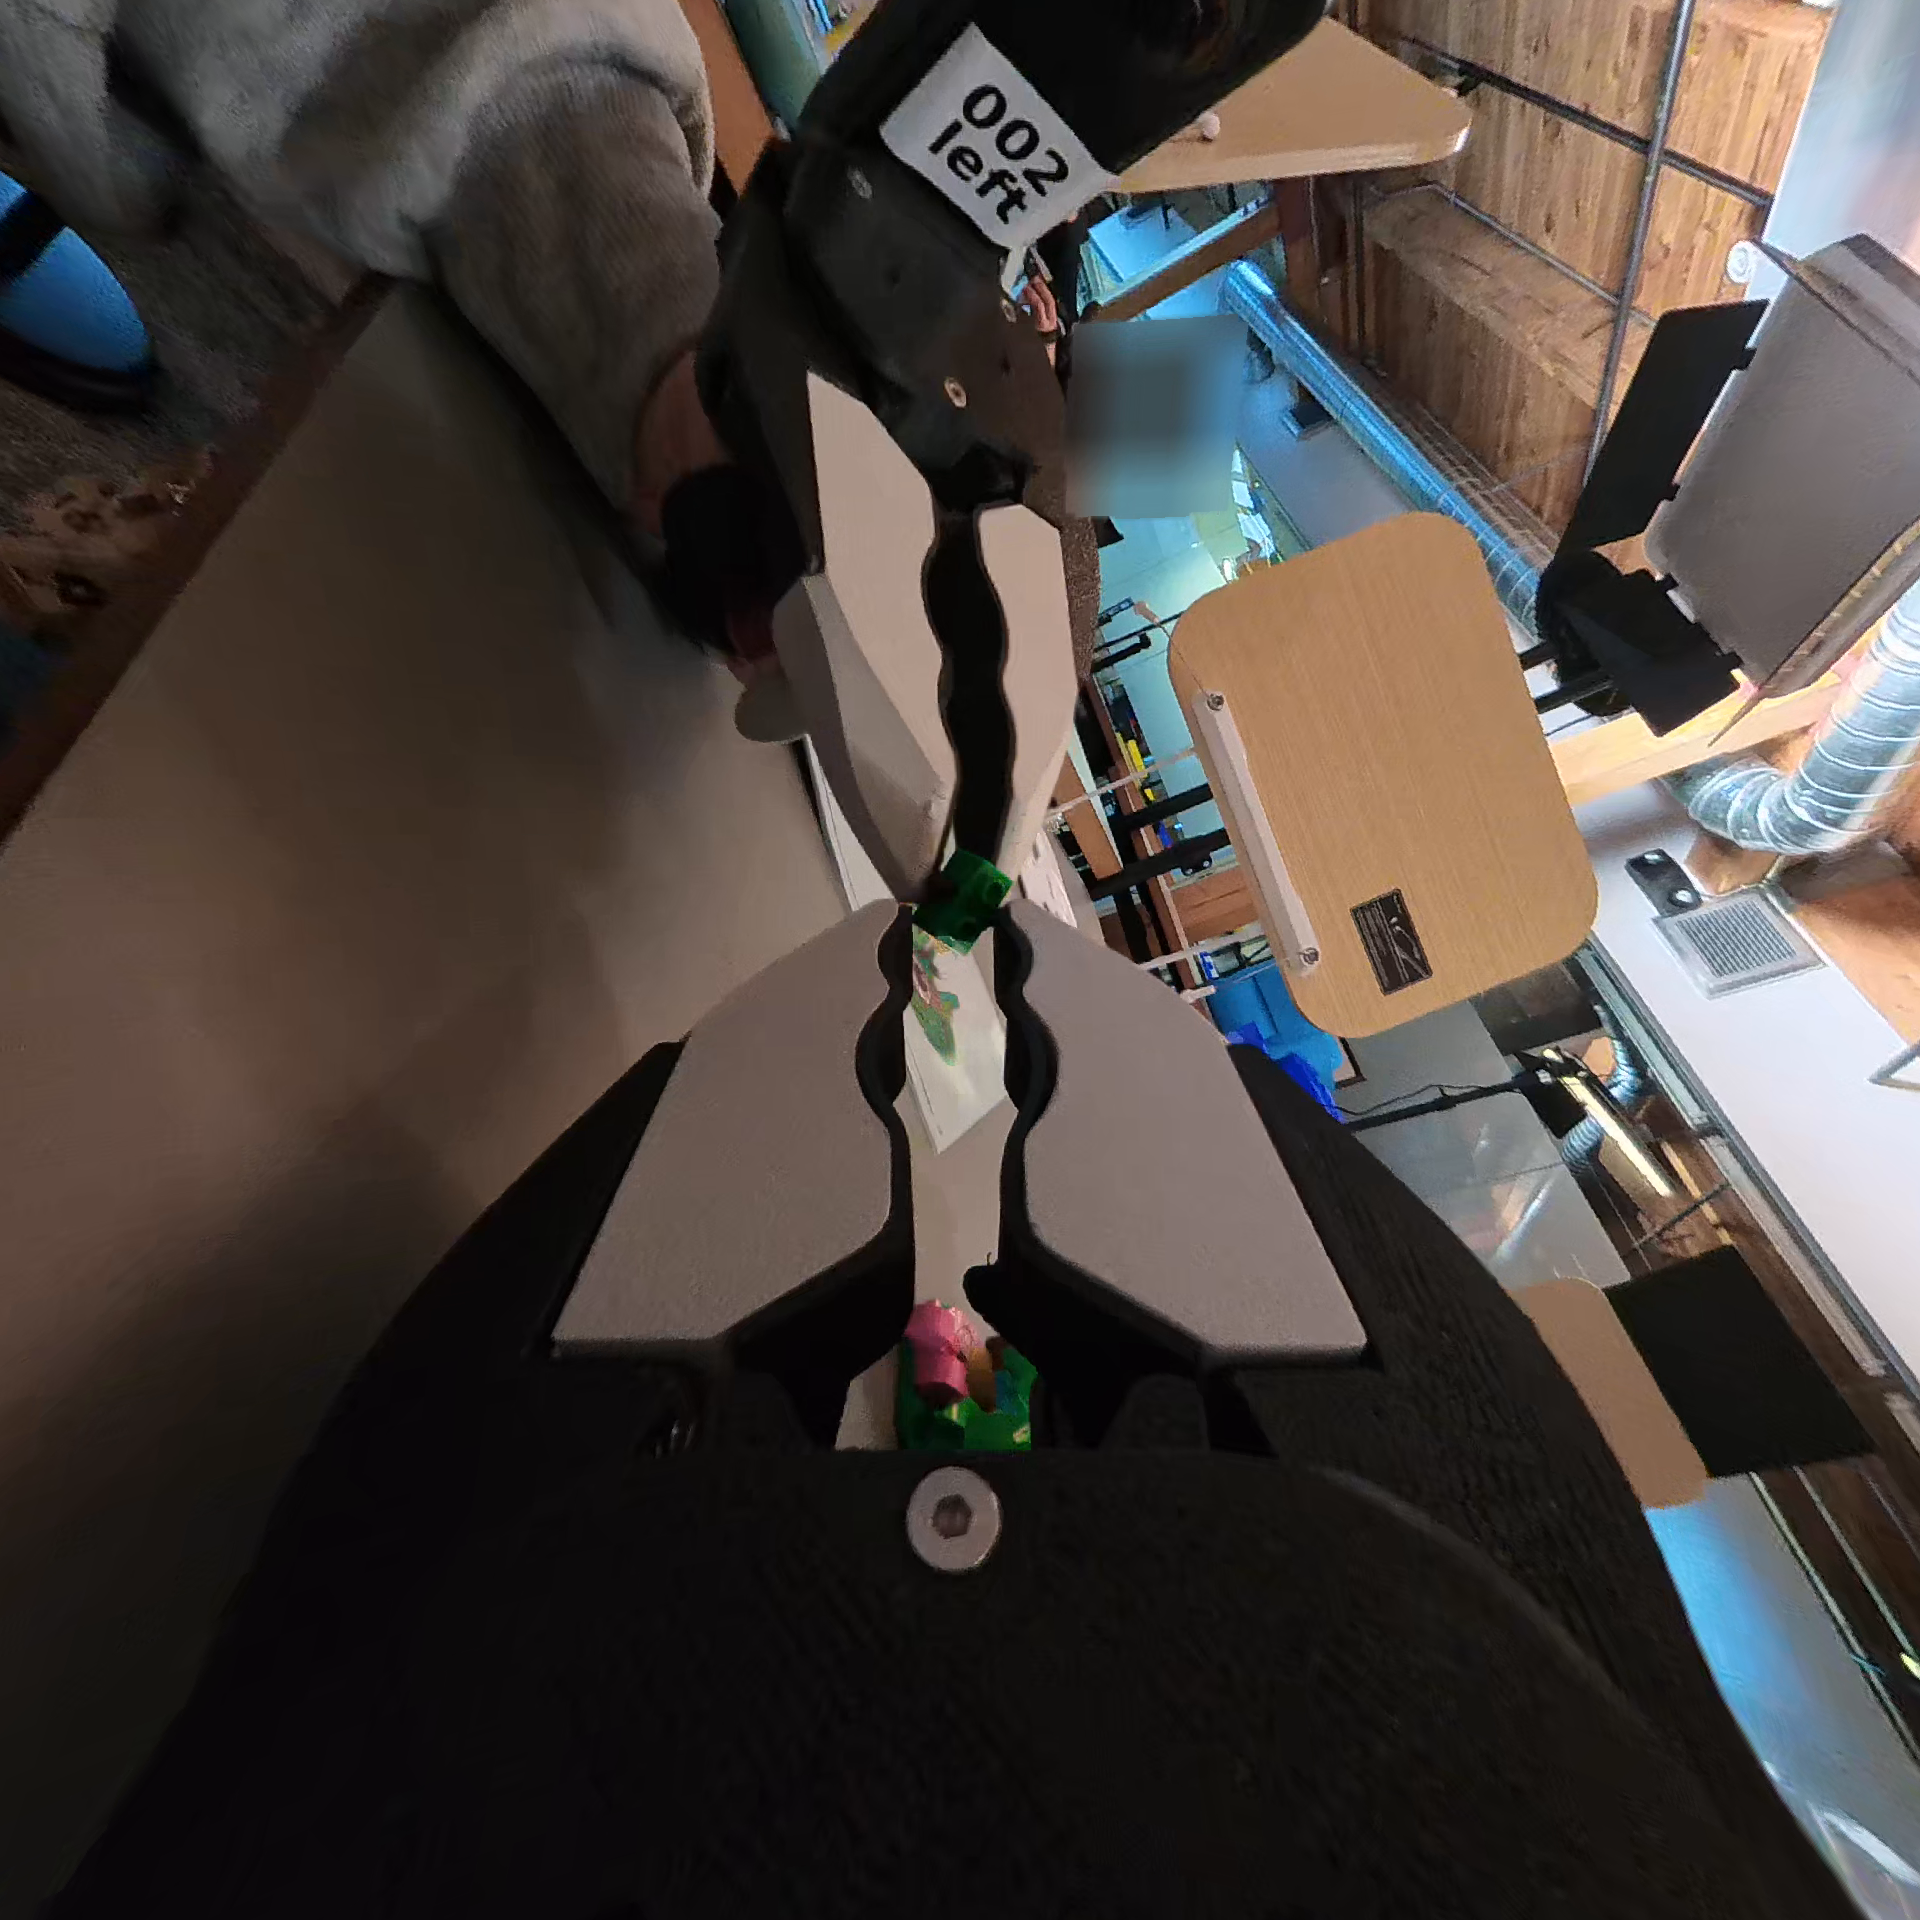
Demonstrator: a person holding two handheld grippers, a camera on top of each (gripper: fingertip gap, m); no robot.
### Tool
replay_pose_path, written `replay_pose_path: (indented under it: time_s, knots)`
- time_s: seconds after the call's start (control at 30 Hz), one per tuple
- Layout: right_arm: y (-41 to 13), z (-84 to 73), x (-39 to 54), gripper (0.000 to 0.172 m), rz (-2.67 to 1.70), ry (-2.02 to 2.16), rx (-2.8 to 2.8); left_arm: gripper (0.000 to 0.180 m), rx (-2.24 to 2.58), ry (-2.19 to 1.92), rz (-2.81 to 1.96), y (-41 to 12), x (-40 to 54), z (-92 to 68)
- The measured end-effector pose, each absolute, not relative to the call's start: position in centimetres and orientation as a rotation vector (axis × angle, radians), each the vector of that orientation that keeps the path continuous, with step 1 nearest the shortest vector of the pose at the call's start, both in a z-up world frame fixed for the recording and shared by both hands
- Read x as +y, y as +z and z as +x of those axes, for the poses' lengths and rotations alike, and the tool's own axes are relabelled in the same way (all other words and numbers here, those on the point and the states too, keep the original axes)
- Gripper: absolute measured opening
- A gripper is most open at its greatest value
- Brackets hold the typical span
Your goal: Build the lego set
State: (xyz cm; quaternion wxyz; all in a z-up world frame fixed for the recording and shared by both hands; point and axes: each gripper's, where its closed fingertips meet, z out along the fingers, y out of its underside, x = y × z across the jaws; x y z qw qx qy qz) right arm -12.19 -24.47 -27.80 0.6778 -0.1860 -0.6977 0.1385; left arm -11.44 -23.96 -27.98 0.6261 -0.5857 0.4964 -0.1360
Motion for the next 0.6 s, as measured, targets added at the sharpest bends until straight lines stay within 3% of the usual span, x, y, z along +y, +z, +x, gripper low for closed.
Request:
replay_pose_path:
  time_s: [0.6]
  knots:
    - [-28.27, -11.84, -24.55, 0.013, -0.456, 0.377, -1.595, 0.007, 1.174, -0.342, -1.370, -28.41, -24.12, -11.24]
